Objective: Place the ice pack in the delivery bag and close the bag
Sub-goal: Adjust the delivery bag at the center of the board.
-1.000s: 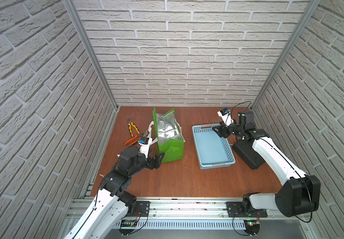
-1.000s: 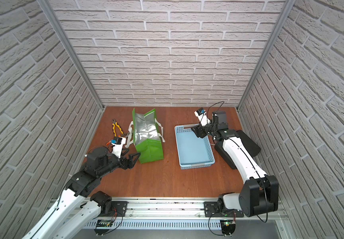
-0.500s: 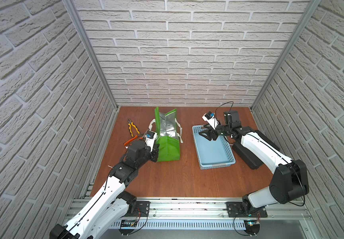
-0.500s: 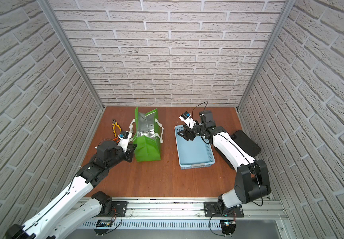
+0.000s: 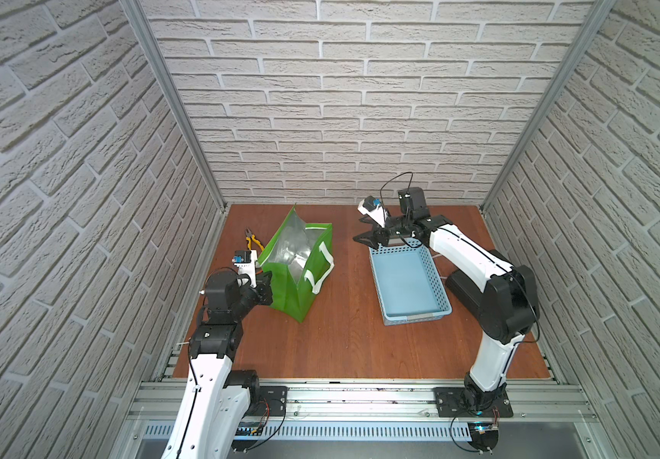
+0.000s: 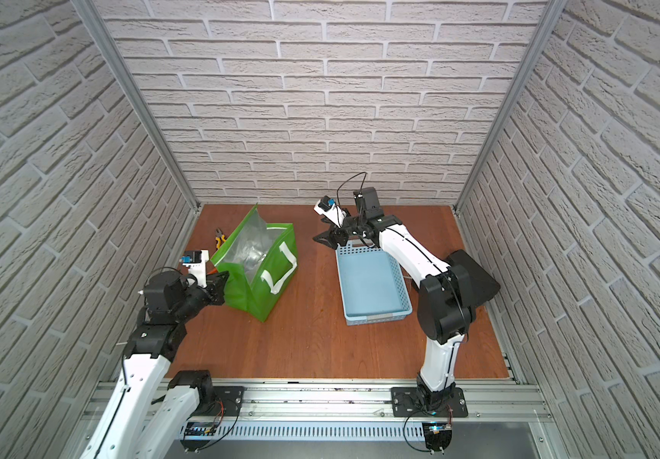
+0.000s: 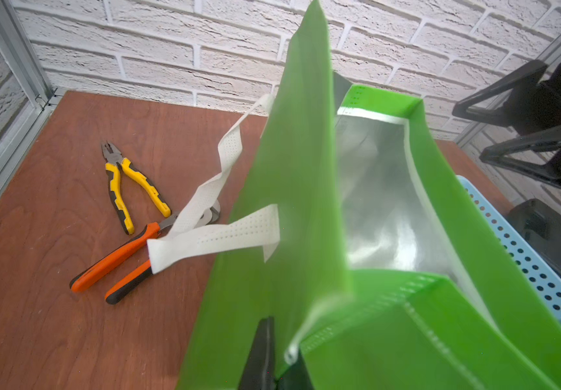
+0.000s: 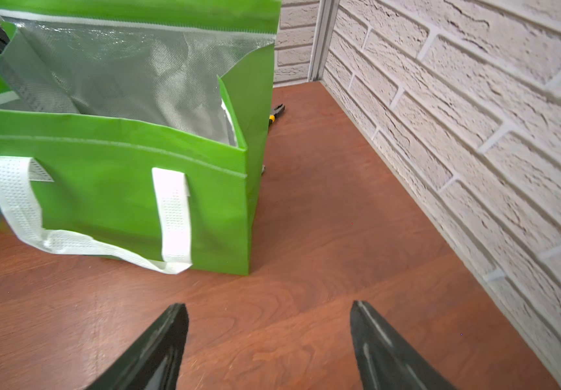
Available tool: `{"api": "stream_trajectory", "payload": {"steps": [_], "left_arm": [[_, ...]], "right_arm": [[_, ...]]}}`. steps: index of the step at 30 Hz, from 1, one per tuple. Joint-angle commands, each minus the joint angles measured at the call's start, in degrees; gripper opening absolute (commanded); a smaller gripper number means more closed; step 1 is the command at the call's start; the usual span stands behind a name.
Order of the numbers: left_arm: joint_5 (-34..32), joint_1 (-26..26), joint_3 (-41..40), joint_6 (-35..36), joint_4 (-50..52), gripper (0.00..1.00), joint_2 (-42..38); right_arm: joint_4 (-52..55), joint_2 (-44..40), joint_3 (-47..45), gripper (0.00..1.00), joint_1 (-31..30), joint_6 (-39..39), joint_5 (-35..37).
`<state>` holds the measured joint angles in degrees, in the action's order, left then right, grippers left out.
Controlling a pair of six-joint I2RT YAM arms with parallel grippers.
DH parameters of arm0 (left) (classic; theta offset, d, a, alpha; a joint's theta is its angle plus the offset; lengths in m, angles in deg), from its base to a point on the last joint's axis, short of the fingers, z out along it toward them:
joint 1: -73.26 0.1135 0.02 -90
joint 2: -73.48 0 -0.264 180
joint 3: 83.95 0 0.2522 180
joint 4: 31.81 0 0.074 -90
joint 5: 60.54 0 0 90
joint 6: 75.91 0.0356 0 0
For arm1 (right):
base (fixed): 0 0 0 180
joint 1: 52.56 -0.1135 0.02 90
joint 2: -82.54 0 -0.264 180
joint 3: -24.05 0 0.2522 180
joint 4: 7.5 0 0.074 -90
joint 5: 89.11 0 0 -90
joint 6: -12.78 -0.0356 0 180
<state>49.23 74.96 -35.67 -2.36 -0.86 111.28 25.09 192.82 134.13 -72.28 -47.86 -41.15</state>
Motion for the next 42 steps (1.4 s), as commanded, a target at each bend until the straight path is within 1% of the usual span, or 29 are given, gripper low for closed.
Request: {"api": "stream_trajectory", "payload": {"steps": [1, 5, 12, 14, 17, 19, 20, 21, 24, 25, 27, 28, 30, 34, 37, 42], "left_arm": [[6.97, 2.58, 0.55, -0.83, -6.96, 0.0, 1.1], [7.69, 3.71, 0.62, -0.78, -7.81, 0.0, 2.6], [9.01, 5.24, 0.63, -0.78, -7.71, 0.0, 2.86], [9.28, 5.49, 0.64, -0.67, -7.6, 0.0, 2.63], [9.67, 5.81, 0.72, -0.47, -7.44, 0.0, 2.35], [9.88, 6.02, 0.72, -0.38, -7.3, 0.0, 2.36], [9.96, 6.04, 0.72, -0.33, -7.33, 0.0, 2.44], [10.02, 6.12, 0.87, -0.34, -7.22, 0.0, 2.57], [10.75, 6.13, 1.31, 0.06, -7.45, 0.0, 3.23], [10.81, 6.18, 1.56, 0.42, -7.43, 0.0, 3.24], [11.19, 6.13, 2.23, 1.8, -7.05, 0.0, 3.24], [11.9, 6.08, 2.61, 2.64, -7.23, 0.0, 3.24], [13.59, 6.13, 2.91, 3.54, -8.34, 0.0, 3.24], [19.41, 5.13, 3.35, 3.62, -13.53, 0.0, 6.98], [21.06, 1.81, 4.13, 4.49, -16.33, 0.0, 10.74], [20.29, -4.82, 6.23, 7.31, -20.85, 0.0, 18.34]], "right_arm": [[0.18, 4.04, 5.48, 0.83, -2.16, 1.12, -3.68], [0.31, 8.89, 9.88, 0.84, -4.55, 1.63, -5.72], [3.18, 16.37, 19.16, 0.84, -8.36, 0.97, -7.74], [3.83, 17.22, 20.72, 0.83, -9.04, 0.83, -8.36], [3.69, 17.45, 20.76, 0.82, -9.45, 0.94, -8.32], [4.07, 17.47, 20.78, 0.76, -9.38, 1.31, -8.35], [4.46, 17.39, 20.76, 0.72, -9.41, 1.68, -8.4], [4.9, 17.21, 20.76, 0.63, -9.39, 1.89, -8.62], [6.26, 15.82, 19.91, 0.29, -9.33, 2.58, -8.55], [6.24, 14.91, 18.76, 0.2, -9.21, 2.76, -8.08], [5.43, 12.16, 15.5, 0.07, -8.97, 2.79, -6.59], [4.41, 10.36, 13.62, 0.03, -8.71, 2.52, -5.45], [2.8, 6.41, 8.47, 0.03, -8.18, 2.19, -3.23], [2.0, -2.56, -1.42, 0.03, -7.2, 2.51, 3.49], [0.68, -8.2, -8.46, 0.03, -5.8, 1.36, 8.23], [-1.23, -15.49, -18.02, 0.03, -2.64, -1.19, 14.45]]}}
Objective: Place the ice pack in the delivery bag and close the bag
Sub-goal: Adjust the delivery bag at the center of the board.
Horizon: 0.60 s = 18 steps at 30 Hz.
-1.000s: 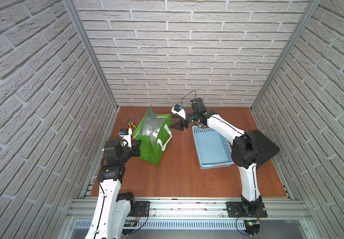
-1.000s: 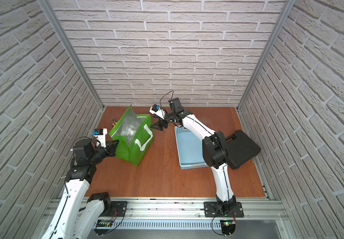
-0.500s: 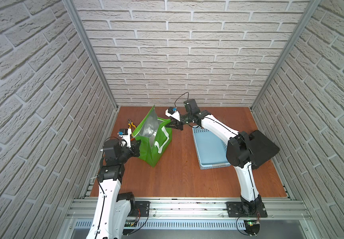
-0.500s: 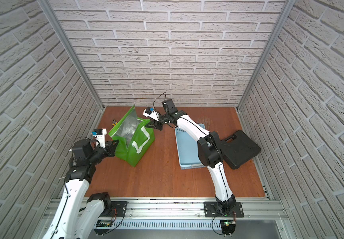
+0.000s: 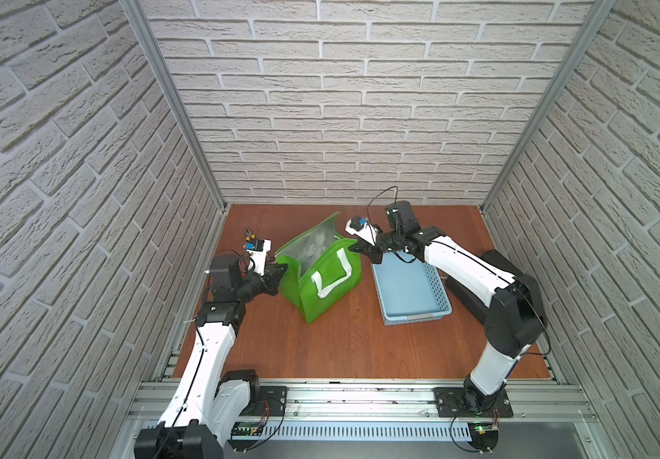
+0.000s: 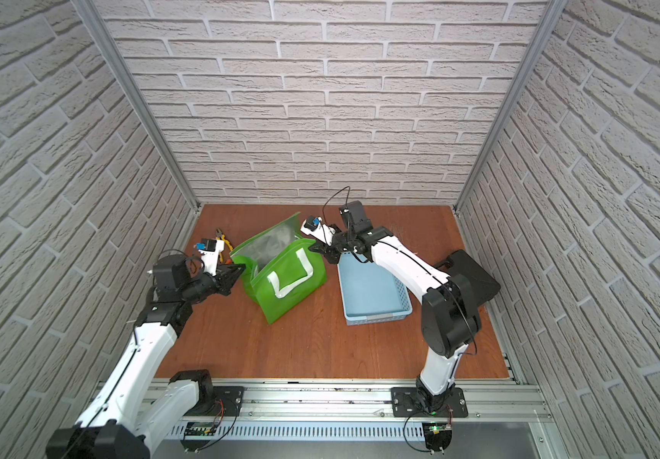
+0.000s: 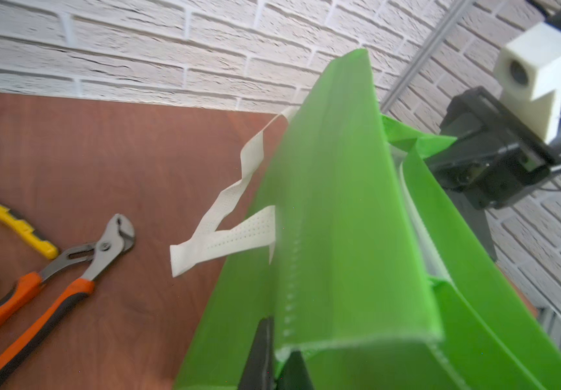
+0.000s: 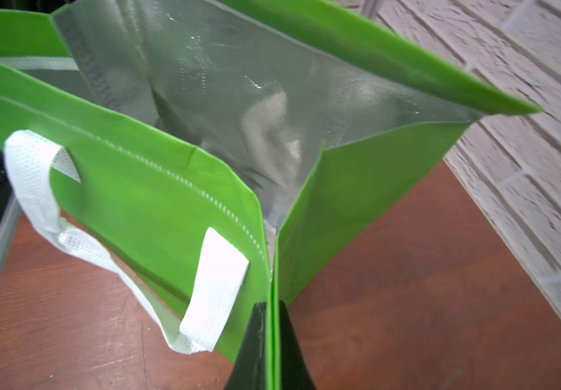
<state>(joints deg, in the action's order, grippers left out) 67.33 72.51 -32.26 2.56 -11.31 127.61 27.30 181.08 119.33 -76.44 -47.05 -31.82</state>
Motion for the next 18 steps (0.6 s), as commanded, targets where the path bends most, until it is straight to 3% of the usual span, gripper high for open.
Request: {"api": "stream_trajectory", "payload": {"steps": [1, 9, 11, 12, 18], "left_arm": [[2.46, -3.13, 3.22, 2.24, -12.08, 0.0, 3.79], [7.15, -6.36, 9.71, 2.36, -16.27, 0.0, 15.54], [8.91, -6.36, 11.32, 2.27, -15.42, 0.11, 17.29], [9.06, -6.28, 11.84, 2.39, -14.51, 0.15, 17.76], [10.13, -2.83, 9.06, 1.58, -13.01, 0.51, 13.52]], "right_arm": [[-3.99, -5.09, -4.85, 0.03, 2.17, -2.59, 5.94], [-6.43, -12.86, -13.75, 0.03, 6.0, -4.03, 10.29], [-7.0, -14.17, -14.98, 0.03, 6.87, -4.91, 11.37], [-7.22, -14.68, -15.39, 0.05, 7.24, -5.34, 11.52], [-4.36, -17.68, -15.25, 0.47, 7.83, -6.5, 13.23]]}}
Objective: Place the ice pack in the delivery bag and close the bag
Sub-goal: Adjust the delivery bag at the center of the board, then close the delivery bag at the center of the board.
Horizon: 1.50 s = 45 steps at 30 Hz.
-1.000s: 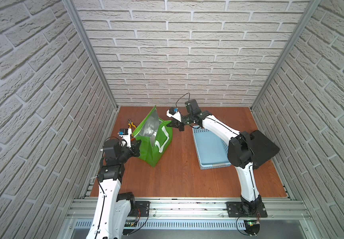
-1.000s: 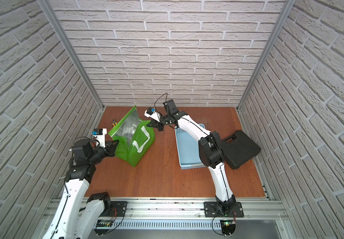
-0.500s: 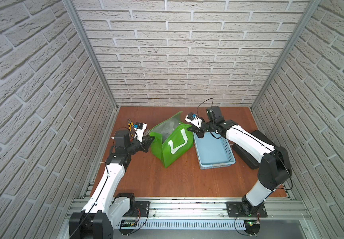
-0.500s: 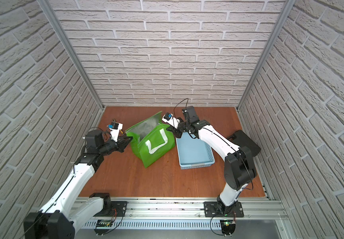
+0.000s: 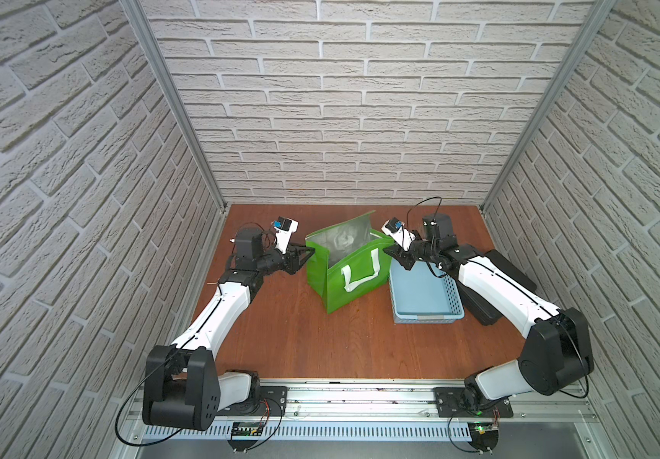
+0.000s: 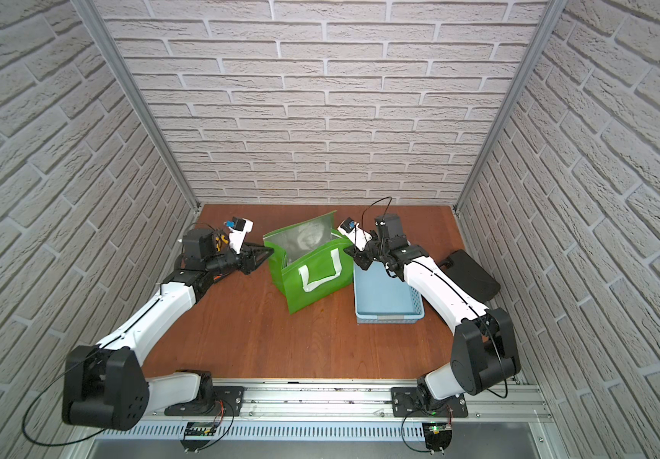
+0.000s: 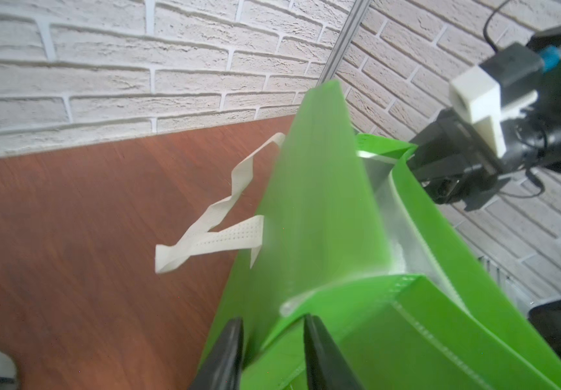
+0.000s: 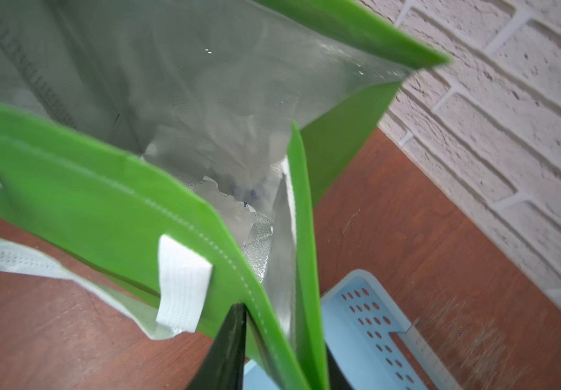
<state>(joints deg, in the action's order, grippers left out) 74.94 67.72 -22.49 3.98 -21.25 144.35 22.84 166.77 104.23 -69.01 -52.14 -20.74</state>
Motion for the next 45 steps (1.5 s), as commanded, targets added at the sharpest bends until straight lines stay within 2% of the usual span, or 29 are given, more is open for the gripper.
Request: {"api": "stream_trajectory", "payload": {"steps": [1, 4, 7, 8, 11, 14, 20, 22, 27, 32, 37, 45], "left_arm": [[3.2, 3.17, -1.82, -0.44, -3.1, 0.56, -4.98], [4.46, 6.45, -5.06, -2.7, -3.25, 0.76, -10.37], [3.77, 8.24, -7.92, -5.38, -4.46, 0.95, -15.55], [3.61, 8.3, -8.76, -6.35, -5.53, 0.98, -16.74], [5.27, 8.35, -10.32, -10.92, -11.33, 0.98, -17.83], [6.81, 7.03, -9.88, -13.71, -15.48, 0.98, -15.59], [7.46, 2.02, -5.88, -13.36, -21.0, 0.95, -7.6], [8.77, 0.19, -3.7, -13.24, -21.24, 0.91, -4.59], [10.62, -2.22, -1.37, -13.02, -19.9, 0.82, -0.53], [10.61, -2.89, -2.12, -12.68, -18.14, 0.77, -0.89], [9.99, -3.34, -2.73, -11.37, -14.76, 0.79, -2.97], [9.56, -3.35, -3.53, -9.76, -9.77, 0.86, -5.64]], "right_arm": [[0.78, -4.15, -0.06, 0.53, 0.66, -1.54, 3.34], [3.23, -6.94, 0.42, 0.65, 1.51, -2.36, 6.01], [5.68, -10.44, 0.82, 0.71, 1.77, -2.84, 5.69], [6.2, -11.61, 0.67, 0.72, 1.76, -3.12, 4.97], [6.33, -15.19, -1.07, 0.7, 1.23, -5.34, 5.37], [5.28, -18.18, -3.51, 0.58, -0.45, -7.86, 1.55], [-9.81, -21.44, -14.96, 0.46, -9.22, -13.89, -6.46], [-16.43, -20.05, -18.25, 0.41, -12.78, -15.65, -7.2], [-23.26, -13.34, -19.23, 0.3, -17.96, -13.7, -7.24], [-29.22, -6.2, -16.97, 0.27, -20.13, -11.97, -8.76], [-30.9, 0.1, -12.31, 0.26, -21.16, -9.75, -9.34], [-30.47, 6.3, -7.19, 0.25, -21.15, -6.04, -6.35]]}}
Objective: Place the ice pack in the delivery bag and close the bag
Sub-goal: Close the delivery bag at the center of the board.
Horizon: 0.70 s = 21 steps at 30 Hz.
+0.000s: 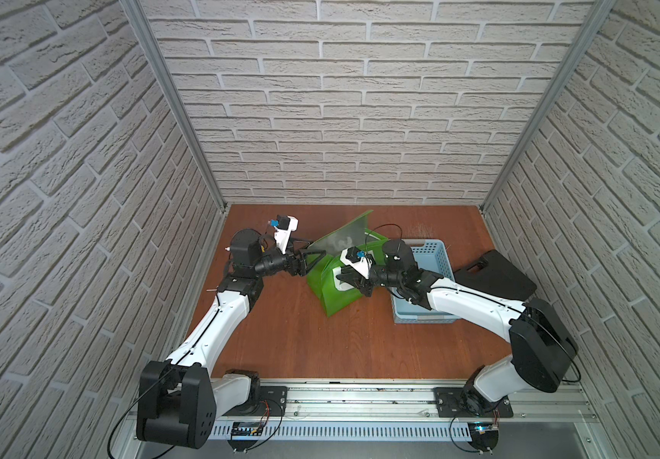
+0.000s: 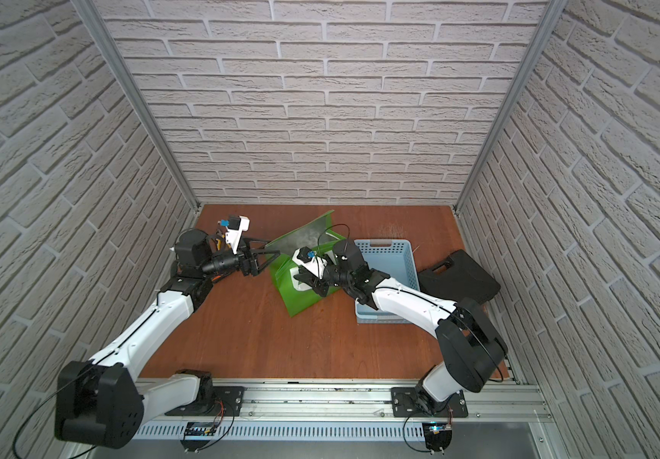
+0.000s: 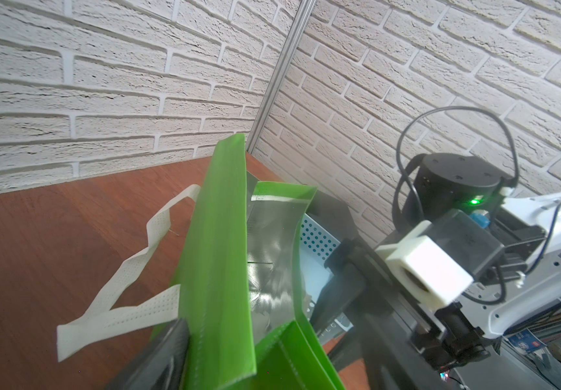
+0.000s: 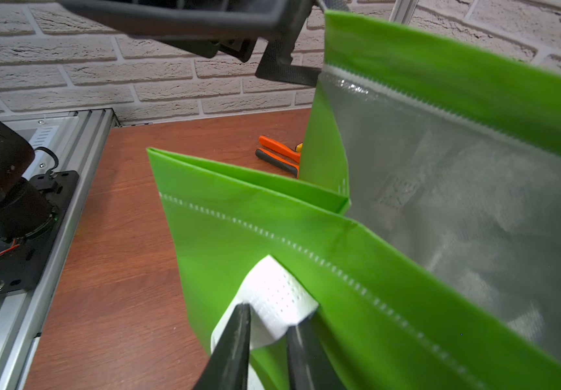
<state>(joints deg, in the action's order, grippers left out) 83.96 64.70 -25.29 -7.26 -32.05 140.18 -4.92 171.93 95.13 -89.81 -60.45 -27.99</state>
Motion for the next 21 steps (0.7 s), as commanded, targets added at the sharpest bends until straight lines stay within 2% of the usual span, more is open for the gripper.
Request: {"api": "stream_trajectory", "payload": {"steps": [1, 10, 14, 18, 21], "left_arm": [[0.27, -0.36, -0.62, 1.84, 1.86, 0.87, -1.69], [-4.05, -1.0, -0.03, 5.3, 6.51, 0.88, -0.84], [-6.12, -3.01, 1.37, 7.53, 9.07, 0.86, 0.75], [-8.72, -4.42, 2.48, 9.32, 11.09, 0.81, 2.02], [-11.28, -4.95, 3.15, 10.75, 12.54, 0.69, 2.13]], "right_arm": [[-2.74, 1.7, 2.37, 0.24, -0.36, 2.46, 1.24], [-2.36, 5.16, 5.81, 0.24, -0.27, 4.25, 1.92], [-2.18, 6.36, 7.13, 0.24, -0.27, 4.44, 1.41], [-1.33, 7.51, 8.96, 0.24, -0.27, 5.07, 1.96], [-1.32, 7.98, 9.8, 0.24, -0.3, 5.17, 2.11]]}}
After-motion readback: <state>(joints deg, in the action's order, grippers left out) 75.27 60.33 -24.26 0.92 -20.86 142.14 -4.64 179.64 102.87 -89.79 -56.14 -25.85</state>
